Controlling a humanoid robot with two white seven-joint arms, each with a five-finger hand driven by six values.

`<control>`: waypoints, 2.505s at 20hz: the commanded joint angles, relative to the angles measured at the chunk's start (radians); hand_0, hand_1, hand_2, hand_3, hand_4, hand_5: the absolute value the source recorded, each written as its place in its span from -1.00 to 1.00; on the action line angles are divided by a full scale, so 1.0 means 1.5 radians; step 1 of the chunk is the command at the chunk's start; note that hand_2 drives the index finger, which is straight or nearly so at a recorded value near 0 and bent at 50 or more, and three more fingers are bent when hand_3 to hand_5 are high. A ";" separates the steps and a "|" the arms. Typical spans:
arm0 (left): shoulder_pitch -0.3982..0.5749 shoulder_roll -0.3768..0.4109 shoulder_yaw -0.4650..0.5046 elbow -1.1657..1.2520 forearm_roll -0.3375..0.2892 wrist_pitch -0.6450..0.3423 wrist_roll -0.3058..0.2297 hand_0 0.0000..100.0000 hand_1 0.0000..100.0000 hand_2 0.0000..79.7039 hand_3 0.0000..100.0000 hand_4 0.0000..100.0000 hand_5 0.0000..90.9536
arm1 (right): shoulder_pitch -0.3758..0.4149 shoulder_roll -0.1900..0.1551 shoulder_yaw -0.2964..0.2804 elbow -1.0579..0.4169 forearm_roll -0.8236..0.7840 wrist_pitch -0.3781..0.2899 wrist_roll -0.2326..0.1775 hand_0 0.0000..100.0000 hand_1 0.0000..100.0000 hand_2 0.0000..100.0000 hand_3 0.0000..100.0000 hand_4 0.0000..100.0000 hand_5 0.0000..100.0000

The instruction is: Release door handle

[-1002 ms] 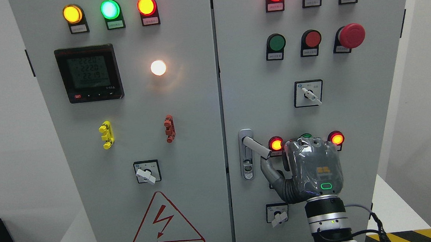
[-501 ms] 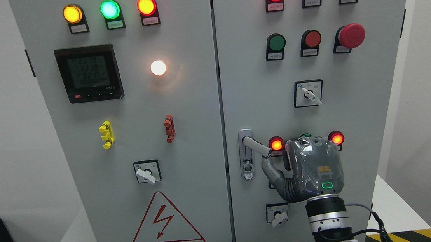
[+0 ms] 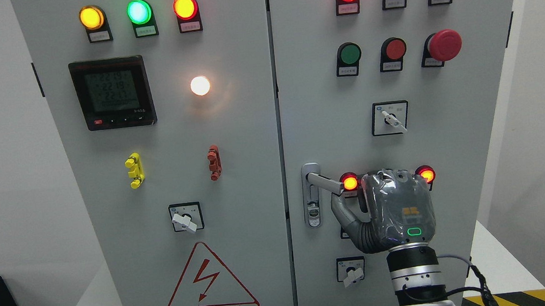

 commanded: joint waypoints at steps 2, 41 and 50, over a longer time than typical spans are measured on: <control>0.000 0.000 -0.014 -0.013 0.000 0.000 0.000 -1.00 -1.00 -0.94 -0.81 -0.98 -1.00 | -0.002 0.000 0.000 -0.001 0.000 -0.001 0.000 0.02 -0.38 0.87 1.00 0.95 0.87; 0.000 0.000 -0.014 -0.013 0.000 0.000 0.000 -1.00 -1.00 -0.95 -0.81 -0.98 -1.00 | 0.109 -0.069 -0.006 -0.105 -0.048 -0.017 -0.038 -0.09 -0.48 0.42 0.88 0.59 0.58; 0.000 0.000 -0.014 -0.013 0.000 0.000 0.000 -1.00 -1.00 -0.94 -0.81 -0.98 -1.00 | 0.203 -0.123 -0.103 -0.184 -0.137 -0.088 -0.120 -0.15 -0.55 -0.55 -0.30 -0.37 -0.47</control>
